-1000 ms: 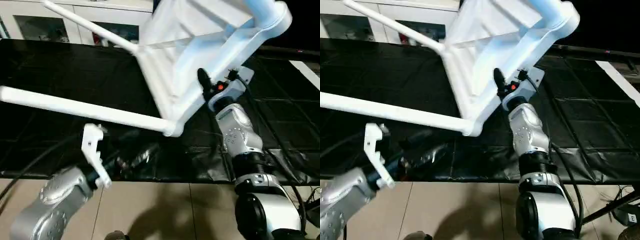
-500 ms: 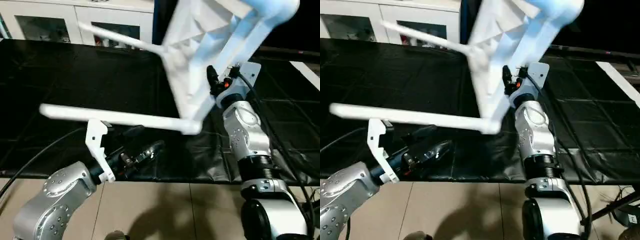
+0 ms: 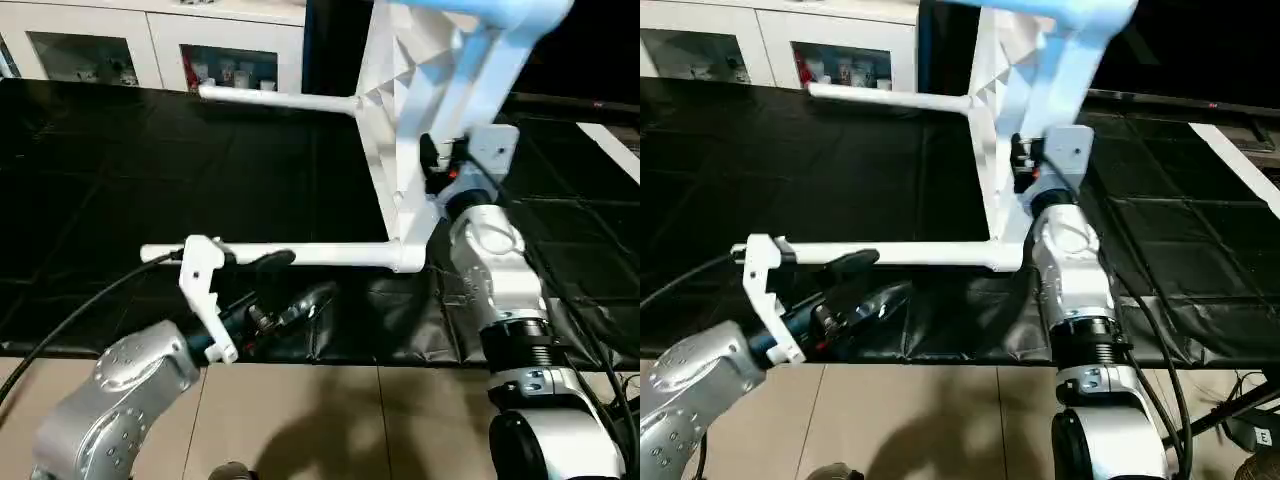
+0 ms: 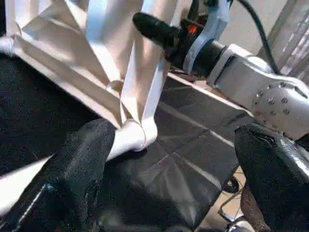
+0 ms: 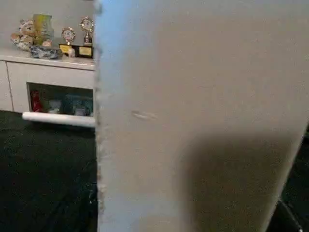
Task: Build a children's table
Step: Flip table
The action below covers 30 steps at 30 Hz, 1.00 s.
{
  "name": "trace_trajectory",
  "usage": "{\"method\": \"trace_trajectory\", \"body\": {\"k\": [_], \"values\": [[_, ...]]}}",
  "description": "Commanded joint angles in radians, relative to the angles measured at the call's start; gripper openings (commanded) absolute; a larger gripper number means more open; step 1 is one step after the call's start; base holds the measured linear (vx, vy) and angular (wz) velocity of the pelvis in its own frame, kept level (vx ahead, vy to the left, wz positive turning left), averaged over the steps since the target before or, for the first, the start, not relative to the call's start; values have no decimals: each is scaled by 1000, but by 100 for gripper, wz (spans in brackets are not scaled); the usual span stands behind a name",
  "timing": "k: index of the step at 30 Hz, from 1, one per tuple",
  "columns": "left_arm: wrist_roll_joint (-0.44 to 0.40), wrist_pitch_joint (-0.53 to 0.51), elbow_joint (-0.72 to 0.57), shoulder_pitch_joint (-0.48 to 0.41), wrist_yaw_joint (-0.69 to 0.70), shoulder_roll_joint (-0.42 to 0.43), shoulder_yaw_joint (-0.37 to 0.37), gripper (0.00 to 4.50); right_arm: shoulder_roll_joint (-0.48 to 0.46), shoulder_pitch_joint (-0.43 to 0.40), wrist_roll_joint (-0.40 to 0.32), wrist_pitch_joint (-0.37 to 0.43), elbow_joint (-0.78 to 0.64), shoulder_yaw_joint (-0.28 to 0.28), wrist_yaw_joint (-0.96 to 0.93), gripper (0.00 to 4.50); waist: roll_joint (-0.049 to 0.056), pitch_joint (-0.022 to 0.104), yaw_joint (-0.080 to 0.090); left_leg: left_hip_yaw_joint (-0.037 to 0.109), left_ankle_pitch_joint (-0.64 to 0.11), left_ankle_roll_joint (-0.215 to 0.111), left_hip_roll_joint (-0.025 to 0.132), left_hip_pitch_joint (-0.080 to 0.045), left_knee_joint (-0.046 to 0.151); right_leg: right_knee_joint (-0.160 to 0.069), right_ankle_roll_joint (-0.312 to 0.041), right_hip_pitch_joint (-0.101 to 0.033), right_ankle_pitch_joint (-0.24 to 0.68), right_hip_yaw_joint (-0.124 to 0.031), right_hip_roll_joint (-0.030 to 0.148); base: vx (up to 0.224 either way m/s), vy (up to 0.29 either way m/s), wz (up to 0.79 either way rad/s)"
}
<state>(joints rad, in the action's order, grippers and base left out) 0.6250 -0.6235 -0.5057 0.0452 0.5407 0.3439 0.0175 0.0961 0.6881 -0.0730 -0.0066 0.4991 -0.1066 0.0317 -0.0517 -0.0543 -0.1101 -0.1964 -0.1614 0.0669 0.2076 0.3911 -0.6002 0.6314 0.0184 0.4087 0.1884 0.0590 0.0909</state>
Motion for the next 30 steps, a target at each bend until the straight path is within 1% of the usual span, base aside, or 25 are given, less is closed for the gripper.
{"method": "trace_trajectory", "body": {"k": [1,2,4,5,6,7,8,9,11,12,14,15,16,17,18,19,20,21,22,23,25,26,29,30], "values": [[-6,-7,-13,11,3,7,7,450,17,23,12,-2,31,-16,-22,193,8,64,12,8,-270,81,12,-28,74,-71,-81,-34,223,-38,25,0,0,0],[-5,-7,-13,13,3,8,7,450,17,26,13,-1,37,-14,-23,193,9,64,12,9,-288,84,12,-30,74,-74,-78,-33,249,-38,26,0,0,0],[-10,-8,-12,16,6,16,12,450,14,32,12,3,51,-11,-22,193,10,64,10,9,-295,84,12,-32,74,-75,-74,-32,255,-39,27,0,0,0],[-18,-9,-9,21,7,25,17,450,10,40,12,9,69,-9,-25,193,9,64,12,10,-295,84,12,-31,75,-75,-75,-32,253,-38,26,0,0,0],[-44,-9,-1,36,12,53,27,450,-4,61,7,23,113,-8,-29,193,12,64,12,11,-301,85,12,-31,75,-75,-76,-32,258,-38,26,0,0,0],[-44,-9,-1,36,12,53,27,450,-4,61,7,23,113,-8,-29,193,12,62,17,12,-324,87,10,-32,77,-76,-77,-31,282,-36,24,0,0,0],[-69,1,2,46,14,70,32,450,-11,68,2,23,126,-10,-27,249,13,61,20,13,-344,91,12,-35,77,-80,-75,-28,305,-37,26,0,0,0],[-81,7,3,51,14,77,34,450,-12,70,1,22,130,-11,-28,249,14,61,20,13,-350,93,12,-36,77,-80,-75,-27,310,-37,26,0,0,0],[-100,18,8,65,5,83,28,450,-14,74,1,18,137,-11,-27,271,13,61,25,15,-349,95,12,-33,78,-79,-76,-30,310,-37,27,0,0,0],[-108,24,10,76,-3,84,23,450,-15,75,1,17,141,-9,-24,283,12,64,26,15,-336,95,12,-33,77,-77,-81,-31,288,-37,27,0,0,0],[-166,63,12,112,-15,110,17,450,-16,71,-4,17,153,-10,-16,304,9,64,27,14,-322,88,12,-32,76,-76,-86,-32,268,-37,26,0,0,0],[-180,75,12,128,-23,115,9,450,-16,69,-8,20,158,-14,-17,309,9,65,26,14,-316,87,11,-31,75,-74,-87,-34,264,-37,27,0,0,0],[-198,94,11,151,-33,124,3,450,-17,67,-12,23,169,-18,-14,316,8,66,25,13,-308,85,12,-33,74,-74,-88,-33,257,-38,28,0,0,0],[-209,105,10,167,-40,130,-1,450,-17,68,-16,24,178,-20,-11,327,9,66,25,13,-302,85,12,-32,74,-72,-90,-34,250,-38,28,0,0,0],[-221,120,9,193,-48,136,-9,450,-17,67,-17,24,192,-22,-9,327,8,67,25,13,-287,85,12,-31,73,-70,-95,-36,233,-38,29,0,0,0],[-221,120,9,193,-48,136,-9,450,-17,67,-17,24,192,-22,-9,327,9,68,25,13,-281,85,12,-32,72,-68,-99,-35,222,-37,29,0,0,0],[-257,145,11,238,-55,151,-19,450,-17,67,-20,15,216,-24,3,327,7,69,25,11,-264,82,11,-30,71,-66,-107,-37,194,-37,27,0,0,0],[-304,170,17,266,-56,178,-13,450,-16,67,-18,12,237,-21,11,327,7,71,24,11,-255,80,11,-31,70,-64,-109,-37,183,-37,28,0,0,0],[-341,193,23,288,-54,200,-8,450,-17,67,-19,5,253,-19,19,327,10,70,24,12,-246,74,10,-29,70,-64,-109,-38,177,-37,27,0,0,0],[-377,223,32,313,-53,219,-4,450,-20,68,-22,-4,272,-20,29,327,9,70,25,11,-243,76,10,-29,69,-62,-109,-39,173,-37,28,0,0,0],[-406,257,39,337,-56,233,-5,450,-21,70,-17,-8,296,-16,34,327,9,71,24,11,-235,78,11,-29,68,-60,-116,-40,166,-37,30,0,0,0],[-446,301,49,379,-88,240,-23,450,-22,73,-11,-14,340,-10,44,327,11,73,23,11,-221,80,12,-29,67,-57,-128,-40,142,-37,31,0,0,0],[-478,343,56,420,-114,249,-45,450,-26,83,-17,-31,385,-15,54,327,11,74,23,10,-222,81,12,-30,66,-55,-143,-41,128,-37,31,0,0,0],[-501,362,59,433,-123,259,-47,450,-27,88,-21,-38,397,-16,62,327,9,73,22,10,-223,80,12,-28,66,-55,-148,-41,132,-37,33,0,0,0]]}}
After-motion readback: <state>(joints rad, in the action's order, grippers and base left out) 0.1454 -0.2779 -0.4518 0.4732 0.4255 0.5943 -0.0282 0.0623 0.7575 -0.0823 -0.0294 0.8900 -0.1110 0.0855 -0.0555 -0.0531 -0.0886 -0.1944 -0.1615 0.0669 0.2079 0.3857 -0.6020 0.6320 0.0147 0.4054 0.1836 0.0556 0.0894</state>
